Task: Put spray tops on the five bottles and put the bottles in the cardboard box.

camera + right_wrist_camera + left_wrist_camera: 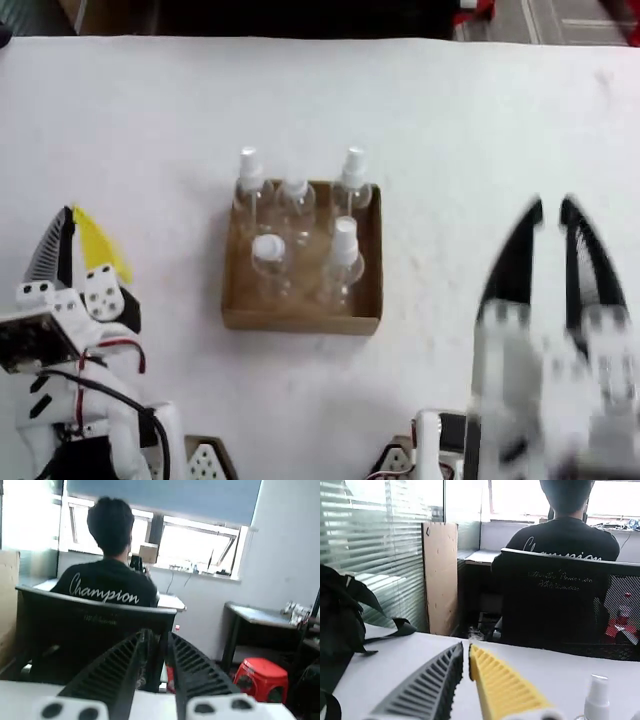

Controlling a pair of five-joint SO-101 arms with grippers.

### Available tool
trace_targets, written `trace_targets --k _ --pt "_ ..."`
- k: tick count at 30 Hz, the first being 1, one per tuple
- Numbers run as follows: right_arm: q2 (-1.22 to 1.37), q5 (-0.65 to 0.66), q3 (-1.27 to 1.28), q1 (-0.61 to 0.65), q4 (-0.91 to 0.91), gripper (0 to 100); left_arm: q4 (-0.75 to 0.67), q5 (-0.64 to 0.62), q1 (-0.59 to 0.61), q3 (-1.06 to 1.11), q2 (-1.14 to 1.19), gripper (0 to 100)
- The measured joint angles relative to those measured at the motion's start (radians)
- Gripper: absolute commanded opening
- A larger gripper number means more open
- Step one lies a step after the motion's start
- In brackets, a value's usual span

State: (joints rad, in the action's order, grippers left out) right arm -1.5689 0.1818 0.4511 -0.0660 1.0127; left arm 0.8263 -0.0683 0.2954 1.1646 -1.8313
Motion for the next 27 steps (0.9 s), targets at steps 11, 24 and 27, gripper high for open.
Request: trace_targets --k 11,24,27 --pt "-0.227 0.153 0.209 -0.011 0.078 1.7 0.178 0.321 -0.127 -0.046 -0.002 2" --pt "-0.230 0.161 0.773 -0.037 -0.215 2.2 0.132 0.333 -0.104 0.180 0.002 2" --pt "-0.230 0.163 0.890 -0.069 -0.310 2.2 0.120 0.333 -0.052 0.262 0.009 2"
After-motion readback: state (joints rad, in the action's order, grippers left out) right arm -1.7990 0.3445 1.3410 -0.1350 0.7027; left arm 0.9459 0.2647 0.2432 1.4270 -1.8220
